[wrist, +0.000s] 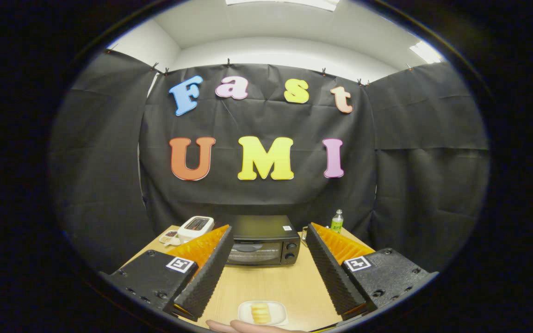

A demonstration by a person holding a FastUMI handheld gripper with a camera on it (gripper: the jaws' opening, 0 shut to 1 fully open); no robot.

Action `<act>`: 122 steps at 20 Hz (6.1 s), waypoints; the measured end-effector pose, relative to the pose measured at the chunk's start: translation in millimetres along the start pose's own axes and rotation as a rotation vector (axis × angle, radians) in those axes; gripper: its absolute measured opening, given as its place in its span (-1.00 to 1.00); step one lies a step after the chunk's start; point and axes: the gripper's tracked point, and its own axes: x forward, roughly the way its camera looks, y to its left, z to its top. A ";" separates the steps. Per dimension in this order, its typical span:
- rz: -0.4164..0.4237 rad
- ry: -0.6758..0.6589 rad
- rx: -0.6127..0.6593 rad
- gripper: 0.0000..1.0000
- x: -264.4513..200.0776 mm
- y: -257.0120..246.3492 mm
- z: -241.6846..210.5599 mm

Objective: Open the toaster oven, put the food inside, and close the toaster oven door.

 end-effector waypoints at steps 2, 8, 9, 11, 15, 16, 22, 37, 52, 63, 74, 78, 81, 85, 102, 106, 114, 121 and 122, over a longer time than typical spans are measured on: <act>0.004 -0.014 -0.003 1.00 5.0 2.4 2.4; -0.013 -0.039 -0.018 1.00 27.8 6.7 -0.2; -0.010 -0.045 -0.019 1.00 31.8 9.0 0.0; -0.004 -0.067 -0.027 1.00 44.0 13.2 0.4; 0.011 -0.091 -0.057 1.00 79.9 25.5 -9.7; 0.021 -0.087 -0.061 1.00 89.9 30.0 -14.4; 0.040 -0.002 -0.048 1.00 151.8 42.4 -55.9; 0.046 0.201 -0.019 1.00 310.7 66.8 -159.5; 0.119 0.236 -0.034 1.00 333.1 71.9 -176.2; 0.140 0.308 0.014 1.00 298.2 58.8 -202.0; 0.237 0.341 -0.100 1.00 231.0 47.9 -245.3; 0.207 0.356 -0.175 1.00 212.2 44.2 -272.1; 0.167 0.376 -0.284 1.00 200.0 42.9 -296.1; 0.174 0.428 -0.250 1.00 195.3 42.6 -313.5; 0.227 0.451 0.017 0.99 158.5 37.0 -309.5; 0.206 0.430 0.047 0.99 115.7 22.0 -306.2; 0.171 0.433 -0.009 0.98 63.5 5.4 -326.8; 0.190 0.578 0.035 0.98 53.1 17.1 -368.1; 0.188 0.593 0.043 0.96 52.7 16.8 -372.3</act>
